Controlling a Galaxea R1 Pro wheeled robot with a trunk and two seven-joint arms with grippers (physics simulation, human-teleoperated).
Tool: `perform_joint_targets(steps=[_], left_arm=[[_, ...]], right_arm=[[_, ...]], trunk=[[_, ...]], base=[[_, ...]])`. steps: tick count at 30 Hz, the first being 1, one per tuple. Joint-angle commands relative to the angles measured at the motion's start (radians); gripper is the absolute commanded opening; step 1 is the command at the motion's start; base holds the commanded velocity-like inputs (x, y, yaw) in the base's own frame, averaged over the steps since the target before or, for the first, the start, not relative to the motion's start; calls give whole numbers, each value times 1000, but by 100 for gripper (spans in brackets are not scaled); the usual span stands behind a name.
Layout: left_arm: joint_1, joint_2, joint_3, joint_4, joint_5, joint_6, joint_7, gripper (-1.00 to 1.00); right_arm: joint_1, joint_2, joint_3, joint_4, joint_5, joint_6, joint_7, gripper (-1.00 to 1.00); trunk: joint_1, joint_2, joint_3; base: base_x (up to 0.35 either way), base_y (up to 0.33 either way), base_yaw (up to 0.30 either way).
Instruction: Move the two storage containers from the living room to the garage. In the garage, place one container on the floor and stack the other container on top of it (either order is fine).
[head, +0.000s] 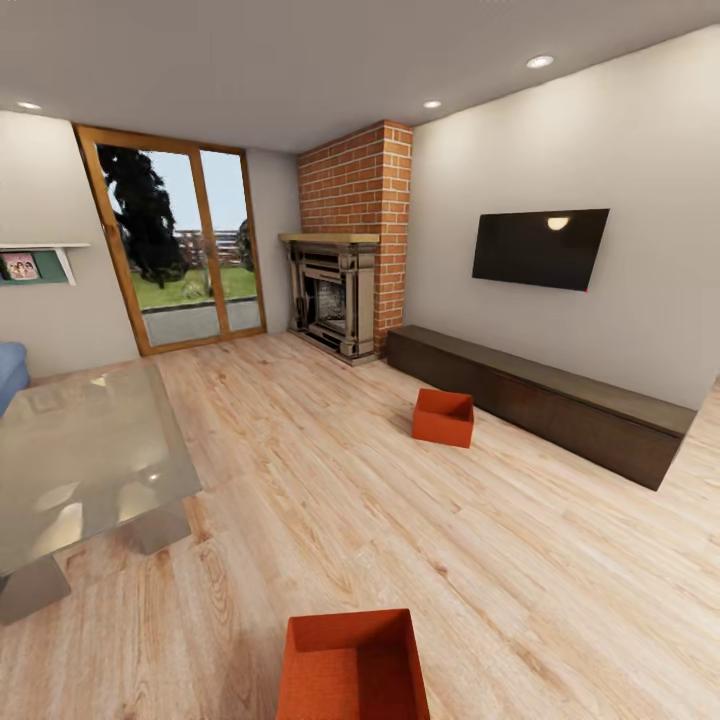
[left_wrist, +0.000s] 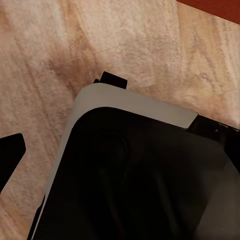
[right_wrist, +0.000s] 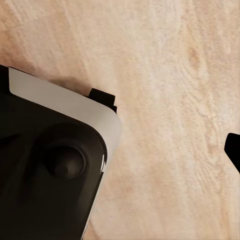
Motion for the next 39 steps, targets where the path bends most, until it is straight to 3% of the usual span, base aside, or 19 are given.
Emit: perform_joint_targets(steps=[1, 39], left_arm=[[0, 0, 4, -1, 1, 1, 1, 100], [0, 0, 4, -1, 2, 1, 1, 100]], right_arm=[[-1, 0, 6, 3, -1, -6, 1, 100], [-1, -1, 8, 3, 2, -6, 1, 100]], trunk=[[0, -1, -1], [0, -1, -56]], base=[[-3, 2, 0], [0, -20, 0]])
